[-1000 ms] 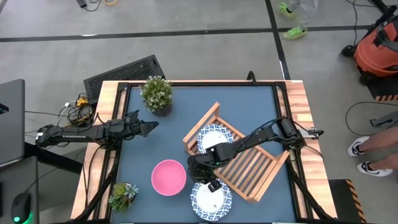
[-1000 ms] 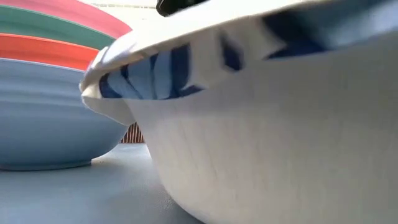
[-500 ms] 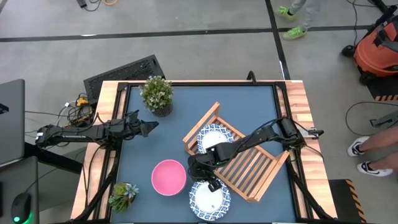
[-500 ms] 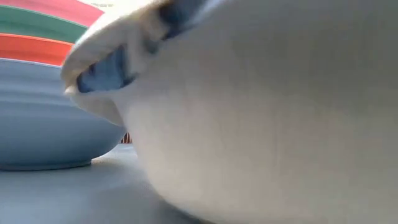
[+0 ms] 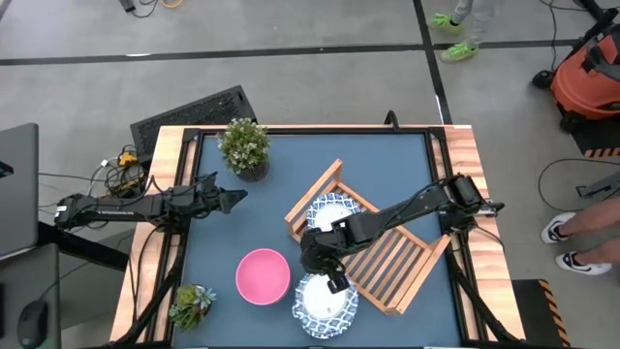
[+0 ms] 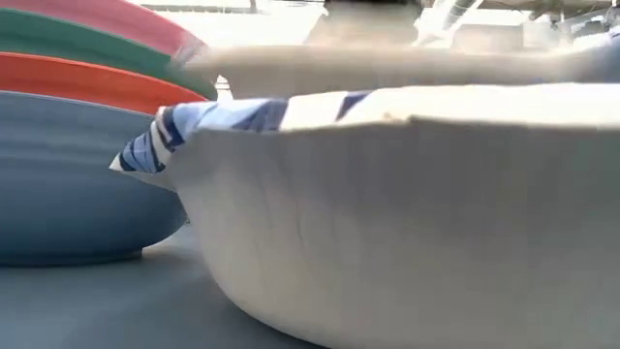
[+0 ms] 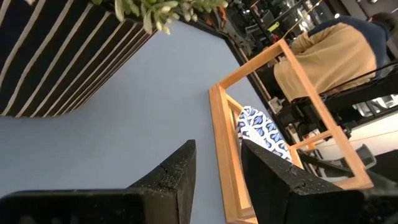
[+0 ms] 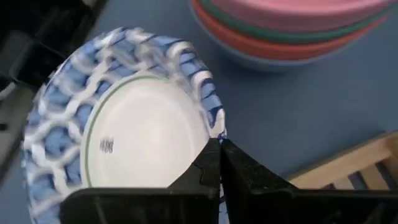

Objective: Place and stack bowls onto a shelf
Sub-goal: Stack the blue patterned bowl on the top of the blue patterned bowl on the shelf

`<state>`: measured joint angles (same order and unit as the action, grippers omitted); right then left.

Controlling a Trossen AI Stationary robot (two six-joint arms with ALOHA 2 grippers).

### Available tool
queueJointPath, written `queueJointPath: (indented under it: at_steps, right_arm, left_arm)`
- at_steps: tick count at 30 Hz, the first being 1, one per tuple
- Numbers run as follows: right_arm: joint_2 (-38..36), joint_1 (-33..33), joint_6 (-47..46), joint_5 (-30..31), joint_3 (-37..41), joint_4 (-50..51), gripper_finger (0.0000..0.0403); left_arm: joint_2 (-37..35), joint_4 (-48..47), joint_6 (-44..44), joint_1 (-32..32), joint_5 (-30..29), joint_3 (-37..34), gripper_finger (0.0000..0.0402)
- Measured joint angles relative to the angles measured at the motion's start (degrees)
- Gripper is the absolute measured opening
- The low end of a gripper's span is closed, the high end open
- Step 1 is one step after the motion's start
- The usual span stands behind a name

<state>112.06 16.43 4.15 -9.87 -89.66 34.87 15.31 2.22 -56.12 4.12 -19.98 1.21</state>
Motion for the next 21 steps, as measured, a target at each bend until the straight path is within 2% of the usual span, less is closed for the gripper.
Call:
queueJointPath:
  at_steps: [4,11,18,21]
  right_arm:
    - [-2.3,-0.1,-2.4,0.1,0.1,5.5,0.0018]
    - [-9.5,-1.9,-5.9,3.9,0.0,12.6,0.0018]
    - [-16.1,-8.1,-10.3,9.7,0.0,19.5,0.0018]
    - [-18.5,-13.1,-12.6,9.9,1.4,21.0,0.0018]
  left_arm:
    - [0.3,0.0,-0.1,0.0,0.0,0.0,0.0112]
    - [0.8,0.1,-0.6,0.0,0.1,0.0,0.0112]
    - [0.7,0.1,-0.6,0.0,0.2,0.0,0.0112]
    - [0.7,0.2,-0.6,0.0,0.2,0.0,0.0112]
